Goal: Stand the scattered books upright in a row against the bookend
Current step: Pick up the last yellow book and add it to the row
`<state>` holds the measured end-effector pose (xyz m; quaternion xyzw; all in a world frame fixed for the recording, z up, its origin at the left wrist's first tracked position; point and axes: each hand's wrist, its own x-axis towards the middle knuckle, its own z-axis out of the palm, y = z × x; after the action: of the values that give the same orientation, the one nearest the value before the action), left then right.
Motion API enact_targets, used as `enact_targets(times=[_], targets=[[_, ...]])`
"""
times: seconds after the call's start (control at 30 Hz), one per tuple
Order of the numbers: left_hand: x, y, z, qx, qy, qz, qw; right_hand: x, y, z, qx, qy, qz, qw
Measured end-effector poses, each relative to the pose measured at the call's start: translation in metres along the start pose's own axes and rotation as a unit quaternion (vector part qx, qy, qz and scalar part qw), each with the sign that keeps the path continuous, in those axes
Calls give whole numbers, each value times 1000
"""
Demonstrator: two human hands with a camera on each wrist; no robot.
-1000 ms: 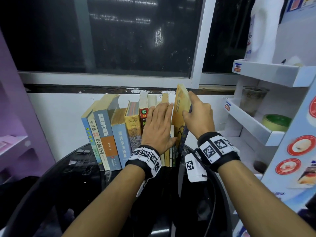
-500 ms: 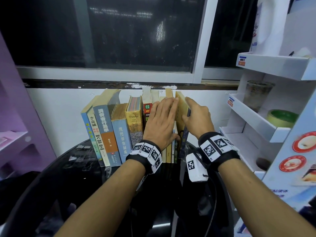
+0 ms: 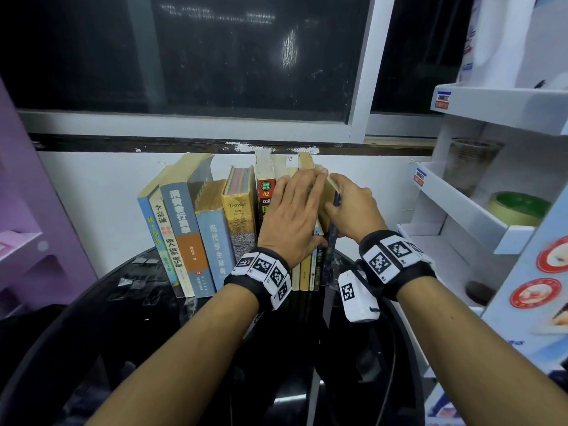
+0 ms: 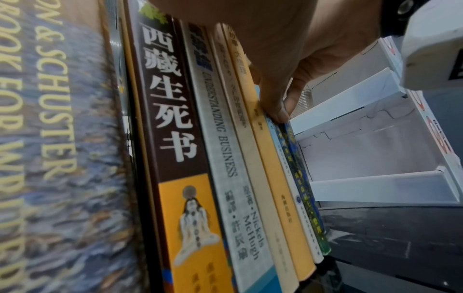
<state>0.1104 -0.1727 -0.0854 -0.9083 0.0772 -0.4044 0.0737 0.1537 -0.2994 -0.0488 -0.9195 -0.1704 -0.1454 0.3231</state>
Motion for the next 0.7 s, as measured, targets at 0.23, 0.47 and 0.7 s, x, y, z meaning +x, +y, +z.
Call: enact_targets(times=[0.23,0.47,0.7], targets=[[-1,-10,-9,-11,5,14,1000,1,-8,9,17,-4,-18,1000],[-4,-20,-19,22,7,32,999,-8,-3,9,37,-21,5,999],[-3,-33,-21,34,-11,-17,999,2,-6,4,48,-38,18,998]])
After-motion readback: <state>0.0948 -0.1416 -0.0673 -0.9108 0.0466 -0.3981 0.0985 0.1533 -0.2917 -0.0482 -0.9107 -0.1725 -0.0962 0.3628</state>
